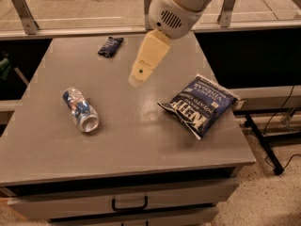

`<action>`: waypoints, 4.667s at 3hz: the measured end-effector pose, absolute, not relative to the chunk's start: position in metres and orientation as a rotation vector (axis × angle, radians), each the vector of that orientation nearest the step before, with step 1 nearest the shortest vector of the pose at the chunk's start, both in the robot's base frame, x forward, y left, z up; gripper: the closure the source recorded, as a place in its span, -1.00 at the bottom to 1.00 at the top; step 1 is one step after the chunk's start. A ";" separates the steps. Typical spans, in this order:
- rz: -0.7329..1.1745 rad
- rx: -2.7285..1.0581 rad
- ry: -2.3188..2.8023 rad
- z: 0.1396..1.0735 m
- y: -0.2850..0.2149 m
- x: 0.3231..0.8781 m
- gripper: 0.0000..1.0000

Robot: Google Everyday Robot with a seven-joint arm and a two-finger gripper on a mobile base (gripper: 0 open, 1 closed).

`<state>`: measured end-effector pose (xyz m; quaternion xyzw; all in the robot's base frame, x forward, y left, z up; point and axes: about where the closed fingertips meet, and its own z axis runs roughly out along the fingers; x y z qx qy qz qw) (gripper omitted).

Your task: Place redbull can upright

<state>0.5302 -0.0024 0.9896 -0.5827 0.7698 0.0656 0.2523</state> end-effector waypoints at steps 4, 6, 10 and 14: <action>0.492 -1.200 2.335 0.908 0.118 0.562 -1.00; 0.508 -1.050 2.477 0.878 0.163 0.560 -1.00; 0.251 -1.010 2.604 0.836 0.178 0.564 0.28; 0.296 -1.139 2.064 0.974 0.157 0.651 1.00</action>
Offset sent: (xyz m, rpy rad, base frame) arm 0.0277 0.1178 -0.0630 0.2907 0.1667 -0.1807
